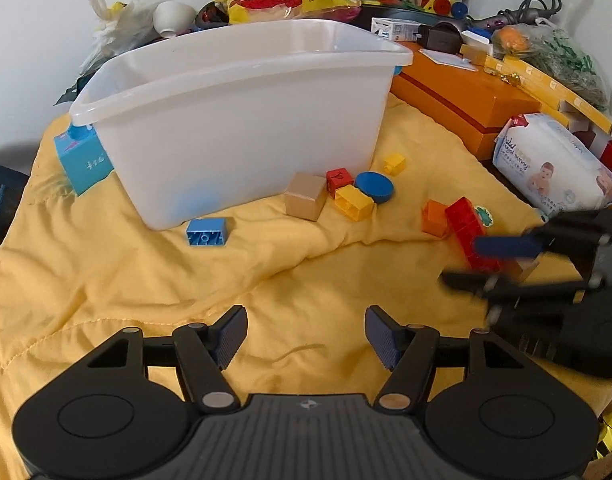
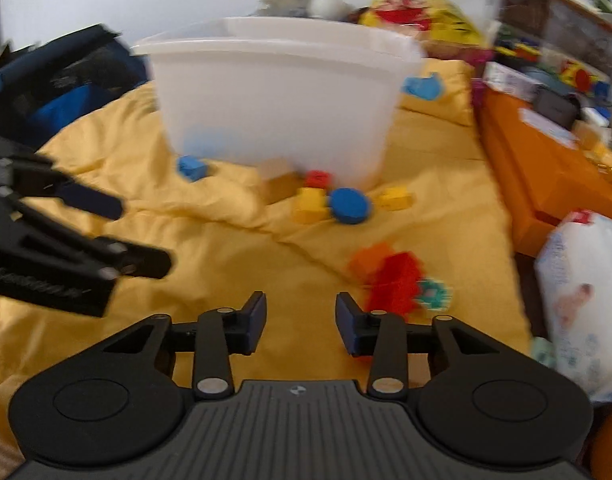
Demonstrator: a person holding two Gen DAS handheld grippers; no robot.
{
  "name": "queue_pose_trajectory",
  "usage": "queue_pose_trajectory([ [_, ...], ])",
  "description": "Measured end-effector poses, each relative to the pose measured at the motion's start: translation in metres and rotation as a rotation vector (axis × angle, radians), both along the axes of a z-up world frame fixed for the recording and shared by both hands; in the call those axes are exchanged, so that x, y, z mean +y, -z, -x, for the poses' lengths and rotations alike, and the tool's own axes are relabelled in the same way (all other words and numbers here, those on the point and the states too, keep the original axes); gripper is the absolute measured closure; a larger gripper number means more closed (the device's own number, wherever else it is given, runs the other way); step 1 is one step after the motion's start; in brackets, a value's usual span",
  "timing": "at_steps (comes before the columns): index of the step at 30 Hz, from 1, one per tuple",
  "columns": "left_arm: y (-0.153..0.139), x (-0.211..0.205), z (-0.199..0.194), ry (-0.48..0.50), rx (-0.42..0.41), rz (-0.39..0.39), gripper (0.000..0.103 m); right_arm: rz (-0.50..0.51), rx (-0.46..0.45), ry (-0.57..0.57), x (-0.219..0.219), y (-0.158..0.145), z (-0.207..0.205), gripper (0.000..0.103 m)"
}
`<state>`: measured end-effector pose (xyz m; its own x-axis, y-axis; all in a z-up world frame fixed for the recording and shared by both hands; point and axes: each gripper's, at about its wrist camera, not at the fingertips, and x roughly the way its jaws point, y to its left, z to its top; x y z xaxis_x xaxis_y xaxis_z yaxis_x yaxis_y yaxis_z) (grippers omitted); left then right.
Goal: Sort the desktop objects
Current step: 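Move the right tool to the red Lego stack and grasp it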
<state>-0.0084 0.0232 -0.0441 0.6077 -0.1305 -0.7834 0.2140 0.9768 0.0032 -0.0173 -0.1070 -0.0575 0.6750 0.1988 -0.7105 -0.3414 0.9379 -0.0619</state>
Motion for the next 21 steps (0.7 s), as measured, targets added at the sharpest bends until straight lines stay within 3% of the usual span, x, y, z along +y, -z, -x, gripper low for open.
queue_pose_trajectory([
  [4, 0.002, 0.002, 0.001, -0.001, 0.007, 0.013, 0.035, -0.009, -0.047, 0.159, -0.023, -0.001, -0.001, 0.061],
  [9, 0.003, -0.004, 0.003, 0.045, 0.012, 0.024, 0.035, -0.145, 0.120, 0.250, -0.043, 0.011, -0.029, 0.062],
  [10, 0.003, -0.005, 0.004, 0.052, 0.011, 0.019, 0.035, -0.146, 0.135, 0.253, -0.043, 0.015, -0.032, 0.069],
  [12, 0.003, -0.005, 0.005, 0.054, 0.009, 0.012, 0.034, -0.134, 0.122, 0.221, -0.039, 0.014, -0.030, 0.070],
  [16, 0.003, 0.000, 0.003, 0.028, 0.012, 0.022, 0.035, 0.069, 0.013, 0.062, -0.001, 0.005, -0.017, 0.070],
  [21, 0.005, 0.005, 0.002, 0.010, 0.021, 0.020, 0.035, 0.331, -0.077, -0.122, 0.043, 0.015, -0.003, 0.072],
])
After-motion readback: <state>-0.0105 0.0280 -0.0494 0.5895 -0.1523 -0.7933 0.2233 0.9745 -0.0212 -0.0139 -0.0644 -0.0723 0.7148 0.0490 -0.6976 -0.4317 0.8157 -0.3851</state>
